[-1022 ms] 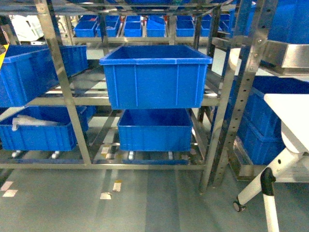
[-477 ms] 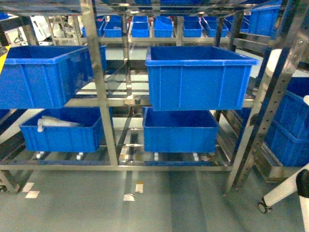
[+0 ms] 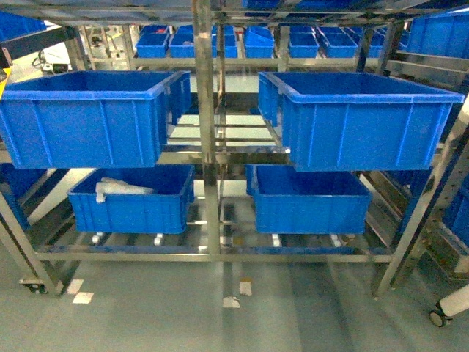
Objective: Sort and place red and yellow blocks in left bins
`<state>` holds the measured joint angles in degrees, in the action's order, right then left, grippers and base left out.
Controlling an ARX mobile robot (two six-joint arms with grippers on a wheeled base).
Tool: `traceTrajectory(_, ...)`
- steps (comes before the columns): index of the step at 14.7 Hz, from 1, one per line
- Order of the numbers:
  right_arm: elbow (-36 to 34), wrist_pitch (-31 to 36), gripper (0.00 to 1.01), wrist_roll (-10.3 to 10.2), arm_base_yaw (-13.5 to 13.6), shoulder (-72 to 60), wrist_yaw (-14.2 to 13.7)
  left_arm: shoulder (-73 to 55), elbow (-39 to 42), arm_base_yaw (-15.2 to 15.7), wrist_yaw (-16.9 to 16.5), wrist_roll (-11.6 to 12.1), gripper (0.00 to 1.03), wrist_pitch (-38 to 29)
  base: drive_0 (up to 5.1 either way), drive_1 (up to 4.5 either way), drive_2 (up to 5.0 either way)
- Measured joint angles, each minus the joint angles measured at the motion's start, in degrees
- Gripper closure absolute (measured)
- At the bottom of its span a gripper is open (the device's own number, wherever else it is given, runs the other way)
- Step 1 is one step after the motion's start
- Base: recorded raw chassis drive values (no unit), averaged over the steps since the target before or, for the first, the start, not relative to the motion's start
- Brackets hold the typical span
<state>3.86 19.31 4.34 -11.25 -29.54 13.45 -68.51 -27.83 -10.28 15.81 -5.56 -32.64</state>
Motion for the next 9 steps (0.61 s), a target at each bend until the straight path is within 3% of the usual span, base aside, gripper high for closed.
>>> traceTrajectory(1,0.00,0.04,0.74,0.00,0.00,0.02,0.11,0.00,0.00,0.00,-0.04,0.00,0.75,-0.17,-4.9,2.45,2.4)
traceTrajectory(5,0.00,0.17,0.74,0.02,0.00,0.09,0.07,0.35,-0.02,0.02,-0.02,0.00,0.75,-0.39,0.0,0.00,0.0)
traceTrajectory(9,0.00,0.02,0.74,0.02,0.00,0.04,0.04,0.20,0.00,0.02,-0.02,0.00,0.75,-0.09,0.0,4.30,-4.3)
